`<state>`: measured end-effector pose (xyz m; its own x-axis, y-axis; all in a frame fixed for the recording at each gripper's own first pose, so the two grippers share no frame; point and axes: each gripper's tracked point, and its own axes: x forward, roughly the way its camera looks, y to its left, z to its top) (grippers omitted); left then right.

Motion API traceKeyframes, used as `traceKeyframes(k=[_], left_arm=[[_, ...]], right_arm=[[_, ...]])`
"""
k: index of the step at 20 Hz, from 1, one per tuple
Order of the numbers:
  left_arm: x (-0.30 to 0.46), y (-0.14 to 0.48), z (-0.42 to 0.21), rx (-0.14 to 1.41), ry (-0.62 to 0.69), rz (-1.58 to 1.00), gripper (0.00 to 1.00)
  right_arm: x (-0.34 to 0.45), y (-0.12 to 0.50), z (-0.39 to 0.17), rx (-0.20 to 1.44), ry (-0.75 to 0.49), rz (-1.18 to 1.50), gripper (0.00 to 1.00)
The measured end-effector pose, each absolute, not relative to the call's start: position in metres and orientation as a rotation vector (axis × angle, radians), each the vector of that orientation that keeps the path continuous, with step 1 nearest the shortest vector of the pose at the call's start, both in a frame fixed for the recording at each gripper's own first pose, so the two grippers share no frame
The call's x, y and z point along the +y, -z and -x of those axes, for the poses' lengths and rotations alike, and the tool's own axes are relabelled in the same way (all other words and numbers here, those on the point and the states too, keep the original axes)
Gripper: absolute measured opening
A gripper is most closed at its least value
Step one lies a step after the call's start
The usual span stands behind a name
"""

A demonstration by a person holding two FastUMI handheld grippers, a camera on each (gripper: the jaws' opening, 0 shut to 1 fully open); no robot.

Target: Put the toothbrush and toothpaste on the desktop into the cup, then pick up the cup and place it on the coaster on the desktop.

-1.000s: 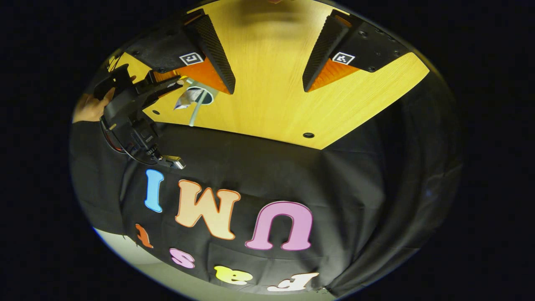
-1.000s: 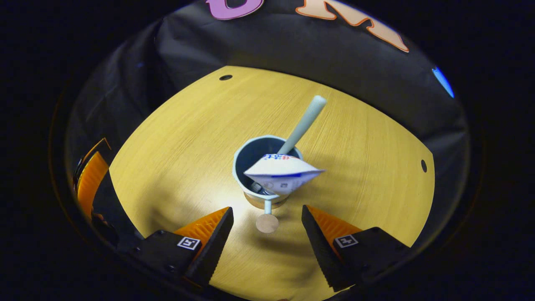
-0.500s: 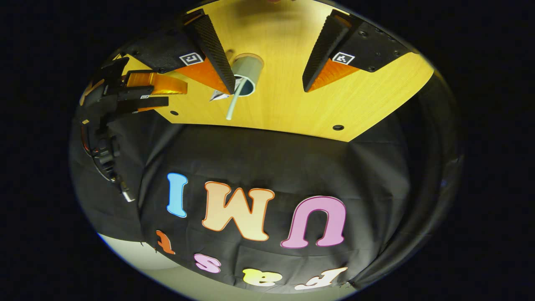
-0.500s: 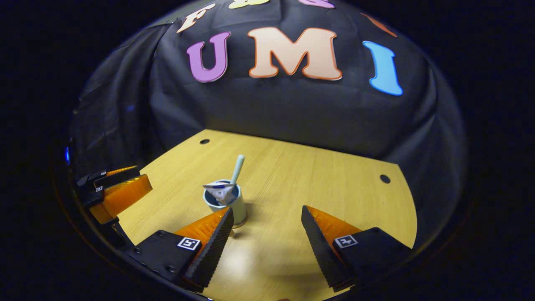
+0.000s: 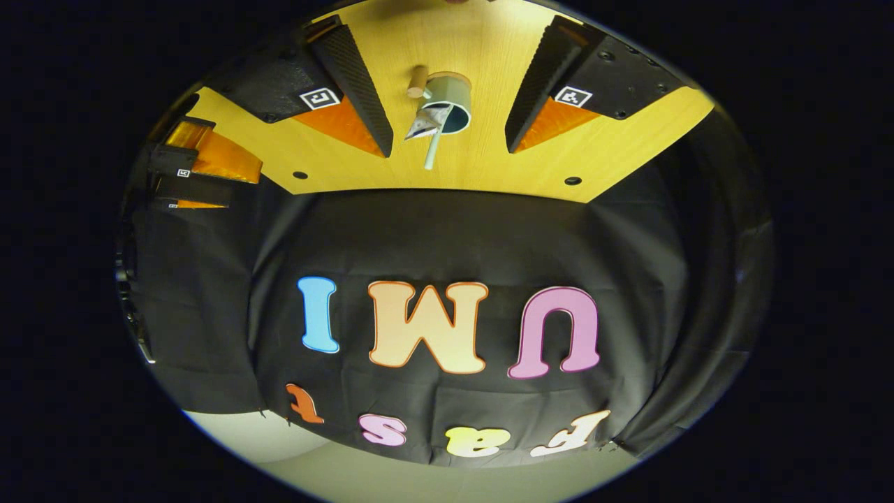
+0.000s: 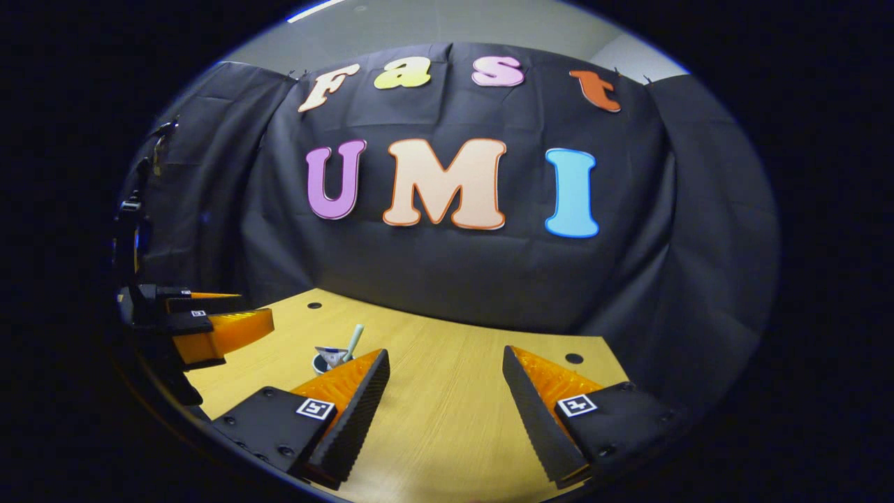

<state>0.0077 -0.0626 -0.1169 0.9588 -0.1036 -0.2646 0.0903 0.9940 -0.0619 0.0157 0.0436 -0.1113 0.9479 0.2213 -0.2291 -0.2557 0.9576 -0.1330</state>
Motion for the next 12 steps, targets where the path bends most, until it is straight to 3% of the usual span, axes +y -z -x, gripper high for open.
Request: traceKeyframes(k=[4,12], left_arm=[[-0.064,0.091,0.004,0.204,0.098,0.008,0.95],[-0.054,0.071,0.013,0.181,0.119,0.071,0.94]], right_arm=[[0.034,0.081,-0.002,0.122,-0.173,0.119,0.99],[0.015,0.053,0.029,0.093,-0.042,0.020,1.00]])
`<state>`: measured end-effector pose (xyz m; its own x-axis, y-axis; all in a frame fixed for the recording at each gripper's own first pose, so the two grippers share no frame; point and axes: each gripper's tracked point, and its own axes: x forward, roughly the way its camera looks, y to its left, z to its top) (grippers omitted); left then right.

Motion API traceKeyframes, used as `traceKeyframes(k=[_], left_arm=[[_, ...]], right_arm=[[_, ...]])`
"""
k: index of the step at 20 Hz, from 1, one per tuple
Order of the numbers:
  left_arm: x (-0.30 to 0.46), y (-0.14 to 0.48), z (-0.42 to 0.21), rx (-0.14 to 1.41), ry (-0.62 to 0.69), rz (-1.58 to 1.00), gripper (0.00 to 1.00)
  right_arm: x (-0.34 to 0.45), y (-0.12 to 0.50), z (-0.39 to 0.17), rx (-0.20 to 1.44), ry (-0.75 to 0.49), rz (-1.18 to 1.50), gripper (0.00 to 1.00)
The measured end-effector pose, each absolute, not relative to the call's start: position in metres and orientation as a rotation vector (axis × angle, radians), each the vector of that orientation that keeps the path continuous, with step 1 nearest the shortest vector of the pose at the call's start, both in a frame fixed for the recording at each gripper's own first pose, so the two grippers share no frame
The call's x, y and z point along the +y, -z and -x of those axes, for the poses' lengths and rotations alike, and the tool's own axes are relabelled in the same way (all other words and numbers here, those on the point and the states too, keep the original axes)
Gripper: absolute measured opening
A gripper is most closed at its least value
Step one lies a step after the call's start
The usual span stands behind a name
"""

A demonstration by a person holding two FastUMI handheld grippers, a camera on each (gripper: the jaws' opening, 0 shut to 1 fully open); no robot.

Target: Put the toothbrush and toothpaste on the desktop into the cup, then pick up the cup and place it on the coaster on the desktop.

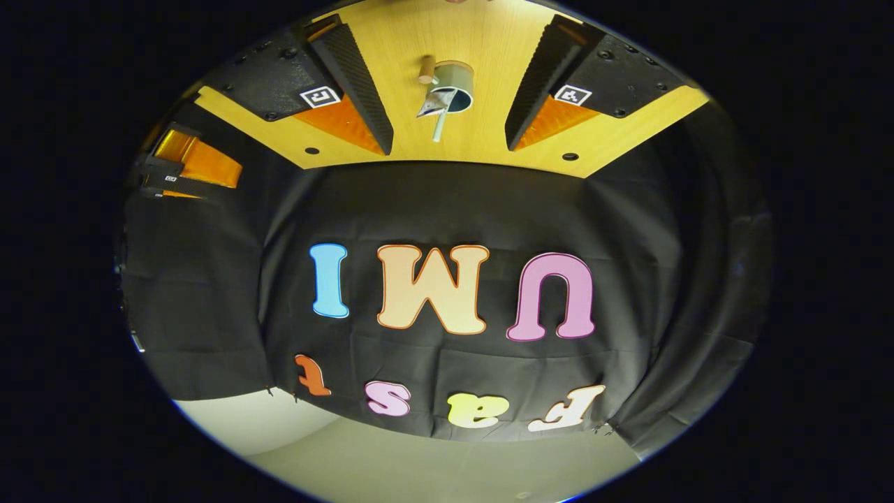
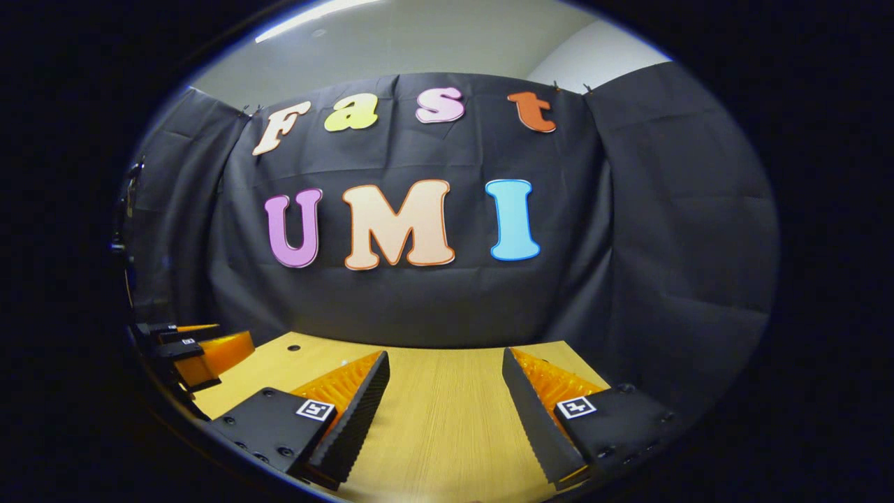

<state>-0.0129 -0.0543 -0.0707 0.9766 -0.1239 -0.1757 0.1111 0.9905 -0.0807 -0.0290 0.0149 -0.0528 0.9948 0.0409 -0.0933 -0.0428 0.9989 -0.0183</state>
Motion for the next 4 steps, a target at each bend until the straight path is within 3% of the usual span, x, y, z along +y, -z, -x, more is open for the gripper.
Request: traceKeyframes(k=[4], left_arm=[[-0.055,0.063,0.011,0.190,0.138,0.076,0.94]], right_arm=[[0.012,0.033,0.045,0.053,-0.024,0.034,0.99]])
